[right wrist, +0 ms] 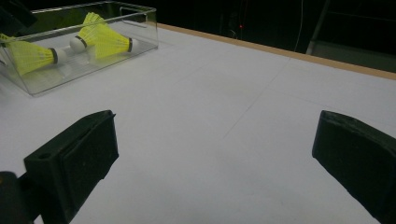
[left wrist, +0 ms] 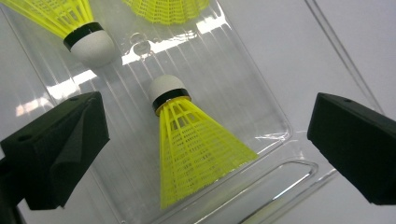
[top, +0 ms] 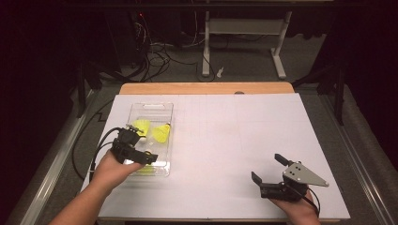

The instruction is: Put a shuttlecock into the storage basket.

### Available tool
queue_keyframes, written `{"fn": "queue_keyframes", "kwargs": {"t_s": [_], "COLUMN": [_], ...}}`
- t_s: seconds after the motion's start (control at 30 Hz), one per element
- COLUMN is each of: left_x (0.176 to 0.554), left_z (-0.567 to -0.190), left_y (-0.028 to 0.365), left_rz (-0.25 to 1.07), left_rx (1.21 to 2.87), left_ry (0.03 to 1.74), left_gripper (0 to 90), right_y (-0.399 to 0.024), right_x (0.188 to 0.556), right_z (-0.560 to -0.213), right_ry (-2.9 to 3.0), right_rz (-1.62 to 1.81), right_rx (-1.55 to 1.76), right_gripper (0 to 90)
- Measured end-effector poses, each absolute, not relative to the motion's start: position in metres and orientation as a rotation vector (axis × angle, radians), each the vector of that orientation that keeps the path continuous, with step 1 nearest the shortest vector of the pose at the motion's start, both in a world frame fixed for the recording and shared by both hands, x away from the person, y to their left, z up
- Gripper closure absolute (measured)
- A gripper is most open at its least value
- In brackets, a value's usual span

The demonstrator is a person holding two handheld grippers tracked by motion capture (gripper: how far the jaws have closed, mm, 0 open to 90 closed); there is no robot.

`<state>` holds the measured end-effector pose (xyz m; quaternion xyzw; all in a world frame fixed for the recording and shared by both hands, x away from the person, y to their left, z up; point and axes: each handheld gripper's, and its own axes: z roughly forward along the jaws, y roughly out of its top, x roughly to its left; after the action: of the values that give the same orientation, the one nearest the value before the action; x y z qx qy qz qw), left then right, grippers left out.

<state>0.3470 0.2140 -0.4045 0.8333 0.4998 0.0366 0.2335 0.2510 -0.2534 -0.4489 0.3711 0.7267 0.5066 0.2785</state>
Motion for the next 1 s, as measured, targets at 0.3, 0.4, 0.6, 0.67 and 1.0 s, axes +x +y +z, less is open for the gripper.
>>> {"fn": "queue_keyframes", "kwargs": {"t_s": [0.3,0.4,0.6,0.67,1.0], "left_x": [0.341,0.336,0.327,0.325,0.312], "left_z": [-0.413,-0.413,-0.414,-0.415,-0.423], "left_y": [0.216,0.213,0.213,0.214,0.224], "left_rz": [0.189,0.223,0.26,0.28,0.377], "left_rx": [2.276,2.286,2.18,2.147,2.087], "left_ry": [1.305,1.278,1.257,1.266,1.15], "left_gripper": [0.1,0.1,0.1,0.1,0.1], "right_y": [-0.254,-0.255,-0.254,-0.254,-0.254], "right_x": [0.251,0.251,0.251,0.251,0.251], "right_z": [-0.45,-0.45,-0.45,-0.45,-0.45], "right_ry": [1.95,1.947,1.948,1.947,1.945], "right_rz": [1.36,1.359,1.359,1.36,1.36], "right_rx": [1.003,1.007,1.003,1.006,1.009], "right_gripper": [0.7,0.7,0.7,0.7,0.7]}}
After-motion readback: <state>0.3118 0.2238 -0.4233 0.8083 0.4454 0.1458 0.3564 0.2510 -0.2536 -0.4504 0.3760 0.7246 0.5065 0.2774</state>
